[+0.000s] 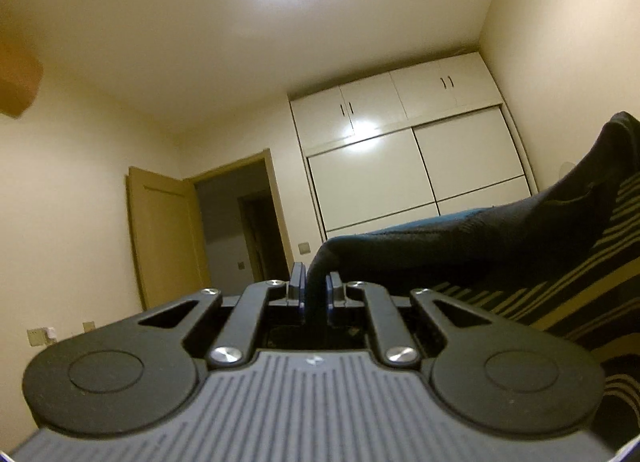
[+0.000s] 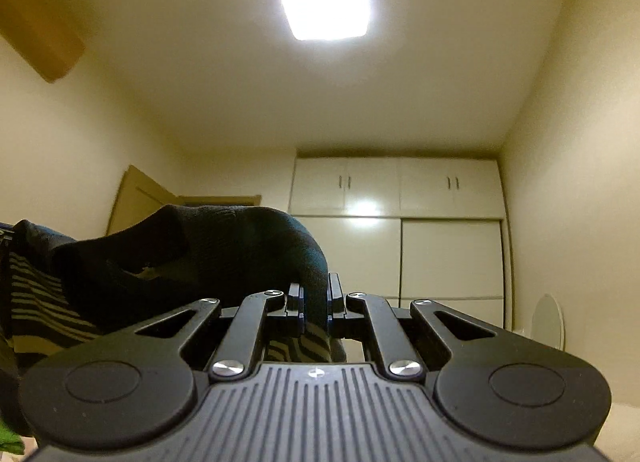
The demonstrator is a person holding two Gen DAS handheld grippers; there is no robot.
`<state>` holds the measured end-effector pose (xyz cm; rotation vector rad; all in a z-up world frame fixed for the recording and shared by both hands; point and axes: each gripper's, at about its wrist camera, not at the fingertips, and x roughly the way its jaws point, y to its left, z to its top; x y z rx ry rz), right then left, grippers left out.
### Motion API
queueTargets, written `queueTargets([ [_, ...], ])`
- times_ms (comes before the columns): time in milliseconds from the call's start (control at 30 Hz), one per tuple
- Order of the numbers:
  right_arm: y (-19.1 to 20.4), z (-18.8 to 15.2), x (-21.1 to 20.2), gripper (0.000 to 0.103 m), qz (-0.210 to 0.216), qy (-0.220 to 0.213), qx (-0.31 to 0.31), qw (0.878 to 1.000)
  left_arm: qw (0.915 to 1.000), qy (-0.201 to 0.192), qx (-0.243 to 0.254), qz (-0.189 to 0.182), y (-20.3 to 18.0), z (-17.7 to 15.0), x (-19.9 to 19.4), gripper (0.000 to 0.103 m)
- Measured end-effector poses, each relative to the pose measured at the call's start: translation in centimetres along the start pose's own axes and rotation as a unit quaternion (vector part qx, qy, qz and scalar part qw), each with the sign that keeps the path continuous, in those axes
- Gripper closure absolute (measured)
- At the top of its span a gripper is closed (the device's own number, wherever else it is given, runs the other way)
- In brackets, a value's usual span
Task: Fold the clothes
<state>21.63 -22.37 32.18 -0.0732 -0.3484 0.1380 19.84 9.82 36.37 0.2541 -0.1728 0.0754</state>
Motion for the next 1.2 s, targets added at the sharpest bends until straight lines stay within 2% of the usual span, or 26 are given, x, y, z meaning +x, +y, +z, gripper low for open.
queueTargets([
  [100, -0.5, 1.5, -2.1, 0.096, 0.012, 0.005, -0.007, 1.000, 1.0000, -0.008, 0.005, 0.003, 0.0, 1.3, -2.7, 0.094],
  [267, -1.2, 2.6, -3.7, 0.096, 0.030, 0.028, -0.012, 0.999, 0.9995, 0.002, 0.031, -0.002, -0.4, 2.3, -2.8, 0.094],
  [367, -1.2, 2.2, -2.4, 0.096, 0.041, 0.053, -0.021, 0.998, 0.9990, 0.023, 0.037, -0.008, -0.8, 1.6, 0.1, 0.094],
  [467, -0.5, 0.8, -0.2, 0.095, 0.044, 0.085, -0.038, 0.995, 0.9971, 0.060, 0.038, -0.027, -1.5, -0.8, 4.8, 0.094],
  [533, -0.1, -1.4, 2.1, 0.095, 0.040, 0.120, -0.045, 0.991, 0.9932, 0.098, 0.038, -0.050, -2.7, -3.4, 8.9, 0.094],
  [600, 0.3, -4.5, 5.2, 0.095, 0.032, 0.164, -0.049, 0.985, 0.9857, 0.146, 0.040, -0.074, -4.9, -7.1, 14.1, 0.094],
  [667, 0.3, -8.6, 9.3, 0.094, 0.022, 0.218, -0.052, 0.974, 0.9668, 0.231, 0.033, -0.104, -7.7, -12.4, 21.3, 0.084],
  [700, 0.1, -11.8, 12.4, 0.084, 0.015, 0.263, -0.052, 0.963, 0.9539, 0.275, 0.033, -0.115, -9.1, -15.4, 24.6, 0.075],
  [733, 0.0, -14.9, 15.1, 0.054, 0.005, 0.307, -0.047, 0.951, 0.9388, 0.323, 0.042, -0.111, -10.5, -18.7, 27.7, 0.064],
  [767, -0.2, -18.3, 17.7, 0.039, -0.018, 0.351, -0.039, 0.935, 0.9195, 0.372, 0.060, -0.112, -11.8, -22.3, 30.3, 0.064],
  [800, -0.5, -21.2, 19.4, 0.031, -0.025, 0.391, -0.024, 0.920, 0.9065, 0.400, 0.070, -0.115, -12.5, -25.0, 31.6, 0.064],
  [833, -0.7, -24.1, 21.0, 0.032, -0.031, 0.429, -0.009, 0.903, 0.8950, 0.424, 0.078, -0.115, -12.9, -27.6, 32.3, 0.064],
  [867, -1.1, -26.5, 21.4, 0.032, -0.035, 0.453, 0.013, 0.891, 0.8832, 0.447, 0.082, -0.116, -13.1, -30.2, 32.8, 0.063],
  [900, -1.5, -28.1, 20.9, 0.031, -0.045, 0.470, 0.031, 0.881, 0.8723, 0.468, 0.069, -0.125, -12.6, -32.6, 32.6, 0.060],
  [933, -1.9, -29.8, 20.5, 0.031, -0.055, 0.488, 0.049, 0.870, 0.8573, 0.495, 0.046, -0.134, -11.9, -34.9, 32.0, 0.056],
  [967, -2.4, -31.6, 19.2, 0.030, -0.055, 0.504, 0.071, 0.859, 0.8398, 0.525, 0.023, -0.138, -10.9, -37.1, 30.8, 0.056],
  [1000, -2.9, -33.5, 17.1, 0.030, -0.063, 0.528, 0.089, 0.842, 0.8210, 0.553, 0.000, -0.141, -9.9, -39.2, 29.6, 0.056],
  [1067, -4.0, -37.4, 12.8, 0.029, -0.078, 0.575, 0.126, 0.805, 0.7825, 0.605, -0.035, -0.143, -8.6, -42.6, 26.4, 0.056],
  [1167, -3.9, -40.6, 3.9, 0.030, -0.112, 0.642, 0.165, 0.740, 0.7161, 0.677, -0.101, -0.135, -5.5, -47.0, 18.2, 0.052],
  [1200, -4.0, -41.5, 1.2, 0.029, -0.127, 0.663, 0.172, 0.717, 0.7017, 0.690, -0.122, -0.130, -4.7, -47.6, 16.2, 0.048],
])
